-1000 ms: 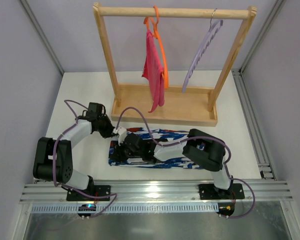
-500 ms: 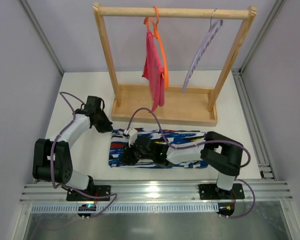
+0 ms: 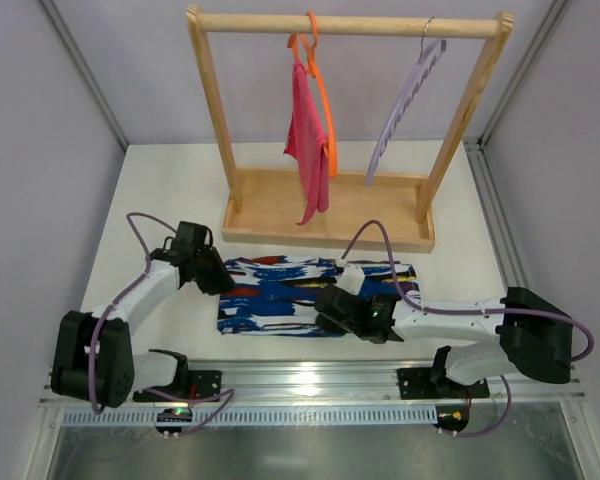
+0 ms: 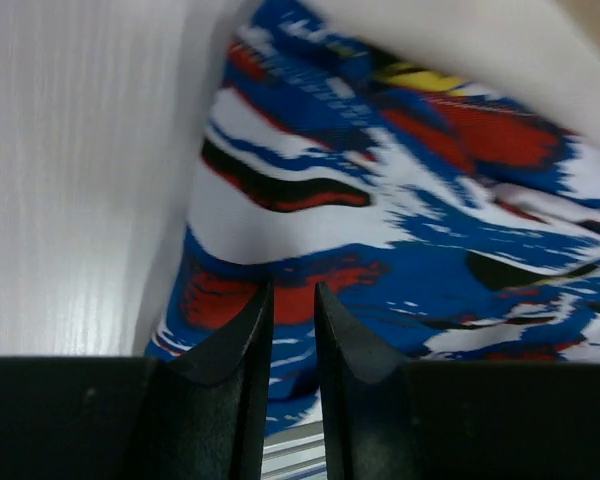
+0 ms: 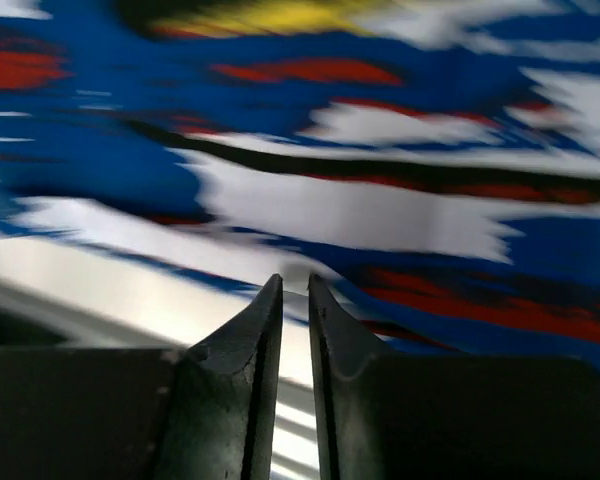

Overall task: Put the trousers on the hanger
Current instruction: Fold the trousers

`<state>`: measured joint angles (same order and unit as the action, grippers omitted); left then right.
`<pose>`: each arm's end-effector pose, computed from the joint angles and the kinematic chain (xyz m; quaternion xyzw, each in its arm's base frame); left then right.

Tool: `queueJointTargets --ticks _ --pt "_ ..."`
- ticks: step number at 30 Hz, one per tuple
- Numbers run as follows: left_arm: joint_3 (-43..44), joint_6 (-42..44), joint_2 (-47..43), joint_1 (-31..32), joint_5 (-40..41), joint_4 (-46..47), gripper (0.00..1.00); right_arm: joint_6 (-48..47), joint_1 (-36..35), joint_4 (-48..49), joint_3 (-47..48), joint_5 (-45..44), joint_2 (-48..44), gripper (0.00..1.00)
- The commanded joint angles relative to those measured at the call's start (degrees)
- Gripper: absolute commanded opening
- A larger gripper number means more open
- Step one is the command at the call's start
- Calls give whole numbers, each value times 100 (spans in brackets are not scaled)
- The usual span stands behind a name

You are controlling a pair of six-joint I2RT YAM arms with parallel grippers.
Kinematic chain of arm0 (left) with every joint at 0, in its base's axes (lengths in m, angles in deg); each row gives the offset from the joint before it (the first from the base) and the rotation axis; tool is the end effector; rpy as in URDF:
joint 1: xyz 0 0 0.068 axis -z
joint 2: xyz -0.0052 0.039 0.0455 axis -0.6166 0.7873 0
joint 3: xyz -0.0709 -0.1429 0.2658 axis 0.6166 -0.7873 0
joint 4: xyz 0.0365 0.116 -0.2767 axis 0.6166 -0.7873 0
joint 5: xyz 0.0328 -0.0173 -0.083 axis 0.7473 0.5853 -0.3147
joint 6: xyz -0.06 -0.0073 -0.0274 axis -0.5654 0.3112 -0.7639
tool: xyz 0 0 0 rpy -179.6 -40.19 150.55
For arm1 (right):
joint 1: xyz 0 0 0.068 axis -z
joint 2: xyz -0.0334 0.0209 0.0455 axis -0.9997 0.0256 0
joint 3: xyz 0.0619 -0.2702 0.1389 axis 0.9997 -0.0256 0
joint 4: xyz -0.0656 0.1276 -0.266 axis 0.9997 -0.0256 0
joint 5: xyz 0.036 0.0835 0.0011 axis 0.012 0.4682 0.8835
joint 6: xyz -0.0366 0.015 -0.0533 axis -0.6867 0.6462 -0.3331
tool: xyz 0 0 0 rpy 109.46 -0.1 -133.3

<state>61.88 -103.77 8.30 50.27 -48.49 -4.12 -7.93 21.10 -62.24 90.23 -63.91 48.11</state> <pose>0.2547 -0.0662 0.2063 -0.2229 0.9321 -0.2125 0.1904 0.1305 0.2691 0.2013 0.0141 0.9224 0.2518 0.2925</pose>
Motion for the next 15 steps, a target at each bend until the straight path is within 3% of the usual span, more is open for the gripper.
queueJointTargets --ticks 1,6,11,13,15 --pt "-354 -322 552 -25 11 345 22 1595 47 -894 -833 -361 48 18" --pt "-232 -349 661 -69 714 39 18 1728 38 -1131 -1197 -325 -364 17" --pt "320 -121 -76 -69 1453 -655 26 1456 38 -1823 -934 -501 -1452 18" --pt "541 -33 -245 -61 1428 -797 28 1368 38 -2035 -619 -597 -1700 18" --pt "664 64 -429 -61 833 -544 34 1306 99 -2466 -337 -957 -1885 18"
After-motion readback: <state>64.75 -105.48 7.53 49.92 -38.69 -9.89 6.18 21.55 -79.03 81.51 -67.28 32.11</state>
